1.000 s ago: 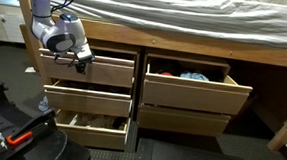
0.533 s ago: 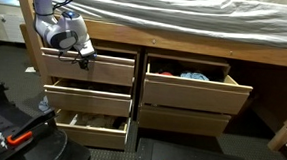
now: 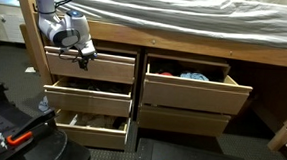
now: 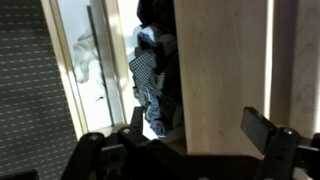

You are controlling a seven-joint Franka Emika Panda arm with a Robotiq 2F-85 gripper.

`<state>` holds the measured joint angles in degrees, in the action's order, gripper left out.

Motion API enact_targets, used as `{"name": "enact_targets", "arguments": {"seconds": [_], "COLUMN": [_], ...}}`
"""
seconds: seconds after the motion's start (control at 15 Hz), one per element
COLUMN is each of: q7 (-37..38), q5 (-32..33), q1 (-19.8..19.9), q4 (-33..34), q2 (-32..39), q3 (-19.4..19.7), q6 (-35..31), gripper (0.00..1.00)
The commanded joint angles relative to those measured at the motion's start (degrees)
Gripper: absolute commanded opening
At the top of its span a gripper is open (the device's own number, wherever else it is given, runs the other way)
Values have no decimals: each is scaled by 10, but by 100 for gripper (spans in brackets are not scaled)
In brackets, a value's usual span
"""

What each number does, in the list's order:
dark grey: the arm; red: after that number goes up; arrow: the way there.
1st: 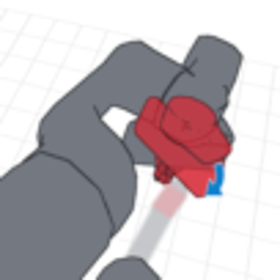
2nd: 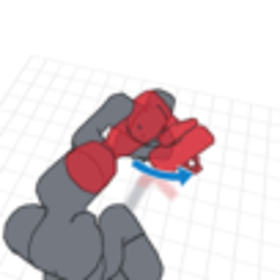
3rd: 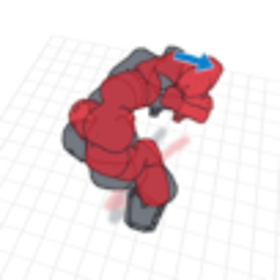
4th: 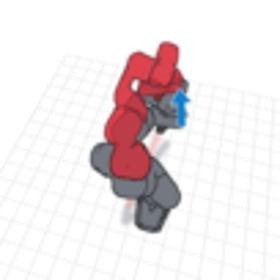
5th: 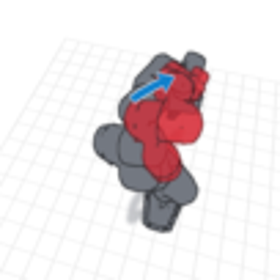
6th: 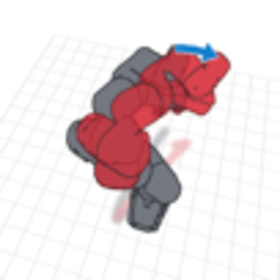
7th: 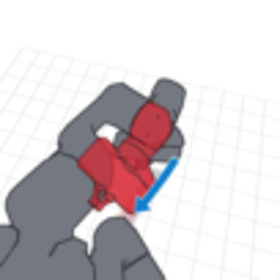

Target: Open then close the top left drawer

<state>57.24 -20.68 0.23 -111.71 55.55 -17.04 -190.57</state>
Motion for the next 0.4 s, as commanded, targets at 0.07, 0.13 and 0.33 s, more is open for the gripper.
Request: {"name": "enact_targets", "arguments": {"seconds": [0.07,0.13,0.33], "q7": [6,-14,-14], "q5": [-45,-41,-44], "q1": [-23,-11,-15], "q4": [-33,0,1], "q2": [-63,-22,-26], "q3": [57,31,39], "q6": [166,114,125], "gripper": [100,100,100]}}
